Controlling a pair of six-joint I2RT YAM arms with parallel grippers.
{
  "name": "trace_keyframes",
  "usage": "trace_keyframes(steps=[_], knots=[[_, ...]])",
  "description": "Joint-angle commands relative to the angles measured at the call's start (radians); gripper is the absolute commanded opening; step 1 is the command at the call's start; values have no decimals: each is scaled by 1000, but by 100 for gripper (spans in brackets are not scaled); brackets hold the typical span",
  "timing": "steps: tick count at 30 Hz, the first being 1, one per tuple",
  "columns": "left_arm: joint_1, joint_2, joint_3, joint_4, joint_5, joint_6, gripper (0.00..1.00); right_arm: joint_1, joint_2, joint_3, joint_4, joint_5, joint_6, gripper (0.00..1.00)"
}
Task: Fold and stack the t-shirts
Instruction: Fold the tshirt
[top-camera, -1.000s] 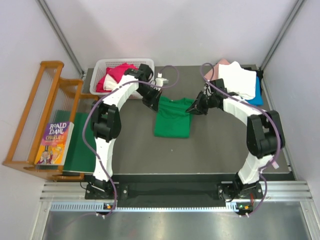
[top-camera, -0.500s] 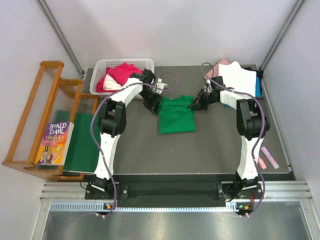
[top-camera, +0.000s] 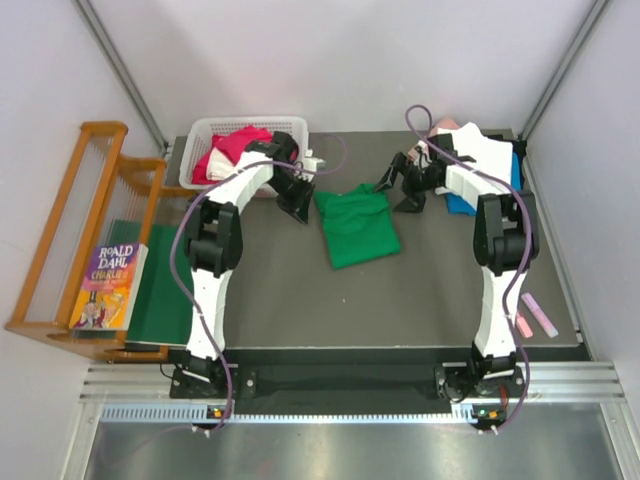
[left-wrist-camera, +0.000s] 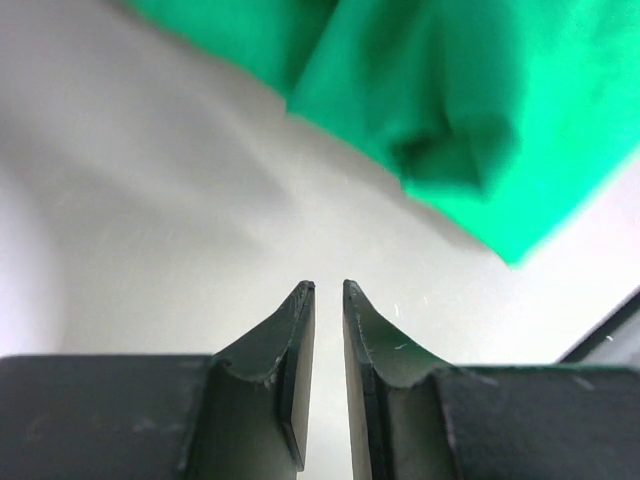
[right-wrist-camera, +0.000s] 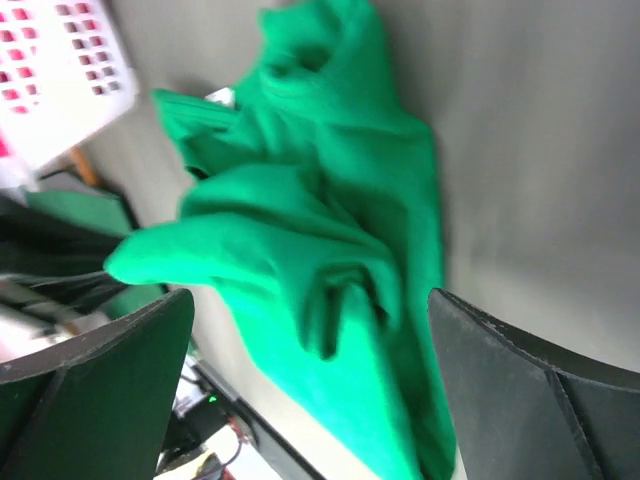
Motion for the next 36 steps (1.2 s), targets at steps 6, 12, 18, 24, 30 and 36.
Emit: trace_keyframes(steps=[6,12,18,24,30,36], knots=[[174,-479,-121,-97,166,77,27,2,-381,-246,89,28,-51,100],[248,-653,-323,-47,148,95,37,54,-270,-271,215,-213,27,100],[276,-688,-414,-51,140,115,38,101,-18,-112,257,-262,99,100],[290,-701,-440,-42,200,111,38,106,232,200,238,-330,157,100],[290,-697,-523,-33,206,134,38,112,265,230,500,-433,359,100],[296,-699,-564,-27,204,152,38,141,145,47,804,-477,508,100]])
